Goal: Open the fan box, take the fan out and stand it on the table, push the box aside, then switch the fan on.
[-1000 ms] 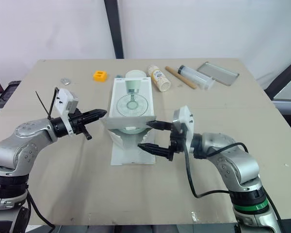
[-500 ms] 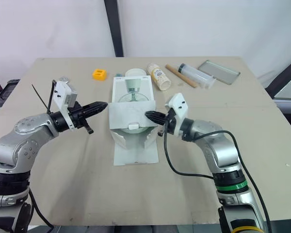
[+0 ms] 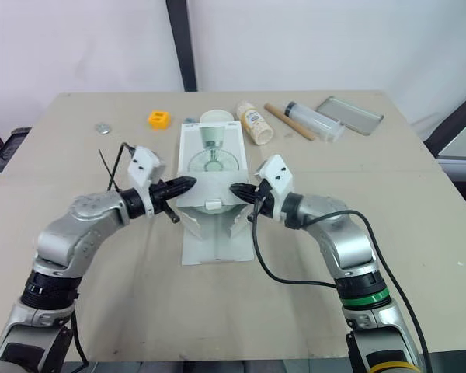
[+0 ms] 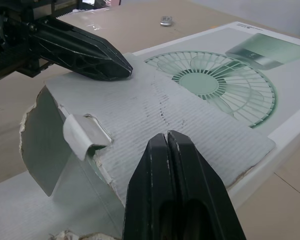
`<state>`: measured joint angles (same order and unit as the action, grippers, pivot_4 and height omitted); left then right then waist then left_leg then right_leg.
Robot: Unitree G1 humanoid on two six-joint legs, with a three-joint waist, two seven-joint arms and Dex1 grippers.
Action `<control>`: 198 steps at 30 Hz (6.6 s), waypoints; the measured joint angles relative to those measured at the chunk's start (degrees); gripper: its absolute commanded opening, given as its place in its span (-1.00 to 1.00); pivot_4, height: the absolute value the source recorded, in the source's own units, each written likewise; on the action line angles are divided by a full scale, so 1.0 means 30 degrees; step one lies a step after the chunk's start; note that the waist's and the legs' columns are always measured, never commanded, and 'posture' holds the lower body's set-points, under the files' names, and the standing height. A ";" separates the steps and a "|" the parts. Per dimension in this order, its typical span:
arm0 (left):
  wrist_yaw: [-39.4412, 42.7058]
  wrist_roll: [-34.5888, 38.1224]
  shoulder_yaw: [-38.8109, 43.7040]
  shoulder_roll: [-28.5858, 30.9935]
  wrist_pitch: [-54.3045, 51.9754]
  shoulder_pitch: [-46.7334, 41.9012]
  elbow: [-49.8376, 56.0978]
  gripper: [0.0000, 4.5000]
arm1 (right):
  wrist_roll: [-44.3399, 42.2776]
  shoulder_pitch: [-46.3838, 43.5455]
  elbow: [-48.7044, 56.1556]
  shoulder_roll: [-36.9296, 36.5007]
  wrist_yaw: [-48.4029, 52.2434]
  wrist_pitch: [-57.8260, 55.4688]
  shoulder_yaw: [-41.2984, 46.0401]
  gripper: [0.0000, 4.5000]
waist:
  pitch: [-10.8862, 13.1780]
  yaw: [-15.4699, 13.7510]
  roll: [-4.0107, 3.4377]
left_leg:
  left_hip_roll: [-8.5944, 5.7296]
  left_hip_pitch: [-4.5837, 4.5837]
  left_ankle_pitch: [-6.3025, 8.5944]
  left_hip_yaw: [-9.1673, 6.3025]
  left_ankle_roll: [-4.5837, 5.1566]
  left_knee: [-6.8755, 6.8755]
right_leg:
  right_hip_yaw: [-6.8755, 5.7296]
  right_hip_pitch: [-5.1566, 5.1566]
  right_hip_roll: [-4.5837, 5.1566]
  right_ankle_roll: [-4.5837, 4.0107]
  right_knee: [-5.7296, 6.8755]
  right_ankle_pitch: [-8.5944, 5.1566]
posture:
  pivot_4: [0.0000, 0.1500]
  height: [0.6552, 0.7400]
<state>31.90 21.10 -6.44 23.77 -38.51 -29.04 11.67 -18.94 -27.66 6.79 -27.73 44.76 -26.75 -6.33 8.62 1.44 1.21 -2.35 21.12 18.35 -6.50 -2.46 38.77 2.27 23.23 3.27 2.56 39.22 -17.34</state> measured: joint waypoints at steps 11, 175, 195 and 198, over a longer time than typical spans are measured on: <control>0.0244 -0.0524 -0.0332 -0.0085 0.0163 -0.0246 -0.0348 -1.00 | -0.0331 0.0249 0.1900 -0.0418 0.1143 -0.1474 -0.0968 -0.99 | -0.0010 -0.0007 -0.0003 | -0.0005 0.0000 0.0001 -0.0012 0.0001 0.0036 | -0.0005 -0.0013 0.0004 0.0007 0.0019 0.0007 | 1.00 1.00; 0.3706 0.0490 -0.0338 0.6176 -0.3711 0.3704 0.5149 -1.00 | 0.1924 -0.2102 -0.2807 0.1092 0.0882 0.1146 -0.1203 -0.99 | -0.0048 0.0399 -0.0042 | -0.0002 -0.0028 0.0023 0.0037 0.0039 0.0186 | 0.0073 0.0009 -0.0009 0.0014 0.0219 0.0016 | 1.00 1.00; -0.2231 -0.0215 0.2816 -0.0331 -0.2441 0.4192 0.1855 -1.00 | 0.1952 -0.2152 -0.2801 0.0978 0.0953 0.1240 -0.1335 -0.99 | -0.0051 0.0374 -0.0037 | -0.0007 -0.0022 0.0025 0.0036 0.0040 0.0191 | 0.0069 0.0008 0.0005 0.0014 0.0216 0.0016 | 1.00 1.00; -0.2726 -0.0283 0.2742 -0.1081 -0.2294 0.3856 0.1487 -1.00 | 0.1951 -0.2141 -0.2768 0.0975 0.0951 0.1221 -0.1342 -0.99 | -0.0052 0.0368 -0.0033 | -0.0008 -0.0021 0.0025 0.0036 0.0040 0.0192 | 0.0067 0.0007 0.0006 0.0014 0.0214 0.0016 | 1.00 1.00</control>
<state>23.72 20.25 1.79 20.52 -45.39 -17.47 16.13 -13.09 -34.09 -1.51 -24.80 47.61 -23.09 -10.35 8.47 2.55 1.11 -2.37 21.06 18.43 -6.39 -2.35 39.35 2.47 23.25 3.29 2.60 39.86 -17.29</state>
